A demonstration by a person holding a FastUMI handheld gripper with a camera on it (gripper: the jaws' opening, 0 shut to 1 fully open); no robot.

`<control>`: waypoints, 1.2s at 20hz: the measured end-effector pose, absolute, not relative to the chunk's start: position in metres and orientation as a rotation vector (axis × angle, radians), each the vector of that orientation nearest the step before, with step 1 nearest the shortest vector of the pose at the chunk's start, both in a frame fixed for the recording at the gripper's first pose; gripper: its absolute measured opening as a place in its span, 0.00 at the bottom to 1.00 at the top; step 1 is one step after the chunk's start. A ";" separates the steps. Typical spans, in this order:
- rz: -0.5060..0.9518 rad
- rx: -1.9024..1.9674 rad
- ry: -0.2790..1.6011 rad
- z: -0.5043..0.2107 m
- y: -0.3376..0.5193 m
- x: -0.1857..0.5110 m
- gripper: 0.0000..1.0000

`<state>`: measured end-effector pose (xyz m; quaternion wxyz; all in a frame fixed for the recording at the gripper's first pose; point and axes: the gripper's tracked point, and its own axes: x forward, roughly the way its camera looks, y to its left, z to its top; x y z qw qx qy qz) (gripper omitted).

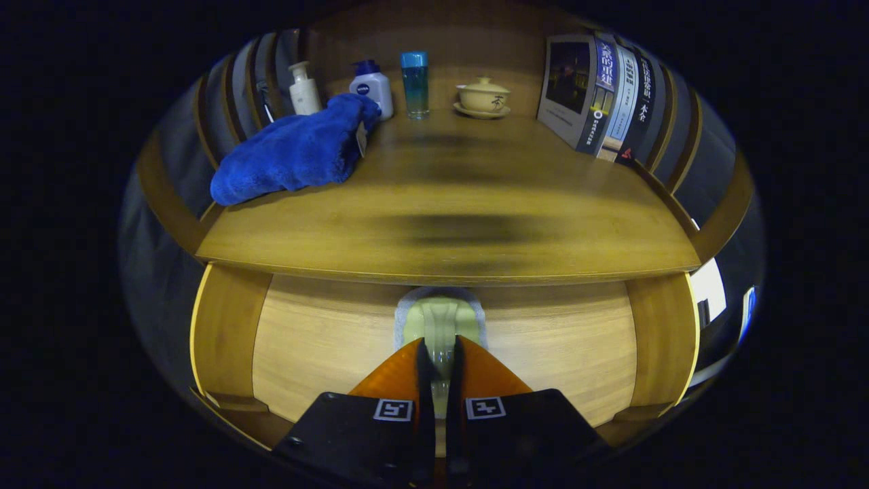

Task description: Pull open the drawer, take out the items inside it, and place them on the countertop above the cabinet.

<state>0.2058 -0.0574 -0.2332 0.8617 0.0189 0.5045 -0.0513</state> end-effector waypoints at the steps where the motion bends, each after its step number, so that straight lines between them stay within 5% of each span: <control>1: -0.102 0.040 1.054 -0.227 -0.056 0.202 0.15; 9: -0.036 0.016 0.959 -0.165 -0.047 0.182 0.15; 16: -0.100 0.036 0.835 -0.099 -0.064 0.244 0.15; 24: -0.134 0.025 0.888 -0.111 -0.067 0.317 0.15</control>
